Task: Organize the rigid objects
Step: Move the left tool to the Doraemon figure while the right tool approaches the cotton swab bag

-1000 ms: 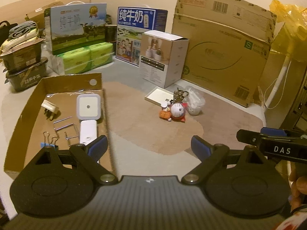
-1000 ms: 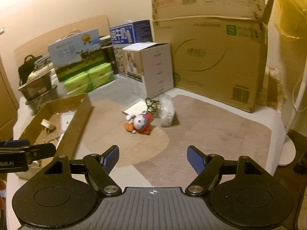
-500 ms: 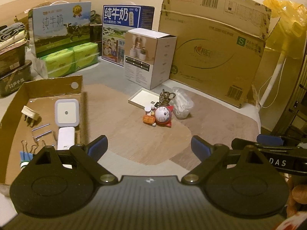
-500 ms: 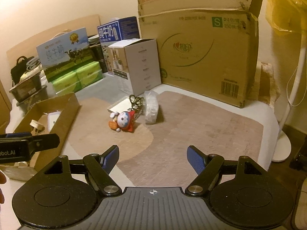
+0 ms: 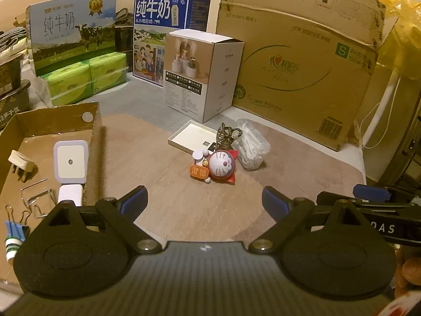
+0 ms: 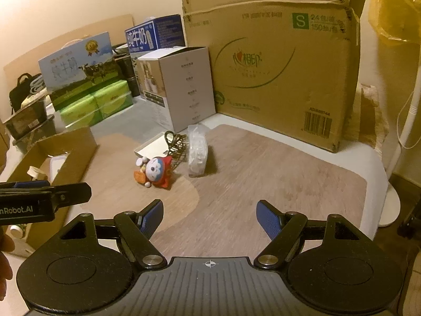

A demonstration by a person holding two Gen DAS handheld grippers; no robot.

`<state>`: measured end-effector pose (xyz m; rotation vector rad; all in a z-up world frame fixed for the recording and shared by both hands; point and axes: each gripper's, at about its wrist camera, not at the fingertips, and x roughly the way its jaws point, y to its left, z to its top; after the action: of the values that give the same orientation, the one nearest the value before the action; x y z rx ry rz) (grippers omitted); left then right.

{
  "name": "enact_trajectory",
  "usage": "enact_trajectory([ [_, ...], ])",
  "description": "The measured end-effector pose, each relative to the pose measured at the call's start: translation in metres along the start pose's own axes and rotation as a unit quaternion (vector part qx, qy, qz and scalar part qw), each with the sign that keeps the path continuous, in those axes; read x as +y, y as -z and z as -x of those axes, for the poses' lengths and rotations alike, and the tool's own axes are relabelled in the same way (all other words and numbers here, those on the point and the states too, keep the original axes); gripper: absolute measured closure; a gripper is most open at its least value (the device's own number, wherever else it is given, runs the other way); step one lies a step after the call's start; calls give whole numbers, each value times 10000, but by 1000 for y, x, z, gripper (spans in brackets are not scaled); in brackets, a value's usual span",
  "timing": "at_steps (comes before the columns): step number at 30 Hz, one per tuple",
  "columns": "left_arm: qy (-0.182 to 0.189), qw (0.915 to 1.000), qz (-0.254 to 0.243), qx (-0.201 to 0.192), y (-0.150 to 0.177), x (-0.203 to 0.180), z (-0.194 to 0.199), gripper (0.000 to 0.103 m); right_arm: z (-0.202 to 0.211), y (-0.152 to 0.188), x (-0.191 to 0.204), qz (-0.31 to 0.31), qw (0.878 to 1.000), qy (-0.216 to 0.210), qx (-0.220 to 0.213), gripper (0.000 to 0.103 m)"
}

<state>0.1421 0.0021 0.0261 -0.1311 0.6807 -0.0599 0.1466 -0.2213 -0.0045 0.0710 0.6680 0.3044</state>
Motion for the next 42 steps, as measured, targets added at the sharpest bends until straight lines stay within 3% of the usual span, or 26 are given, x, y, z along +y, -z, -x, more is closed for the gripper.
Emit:
enact_trajectory([
  [17,-3,9998,-152,142,-15,-7,-70,11,-54,-21,-24,105,9999,20,80,26],
  [27,109,9997,-174,158,-17,-3,-117,20,-81,-36,-33,88,9999,28,49,26],
  [38,238,9990,-346,135,-12,-6,-144,24,-103,-34,-34,84,9999,2,133,26],
  [42,307,9987,-366,183,-11,-5,-154,29,-108,-33,-35,75,9999,13,138,26],
])
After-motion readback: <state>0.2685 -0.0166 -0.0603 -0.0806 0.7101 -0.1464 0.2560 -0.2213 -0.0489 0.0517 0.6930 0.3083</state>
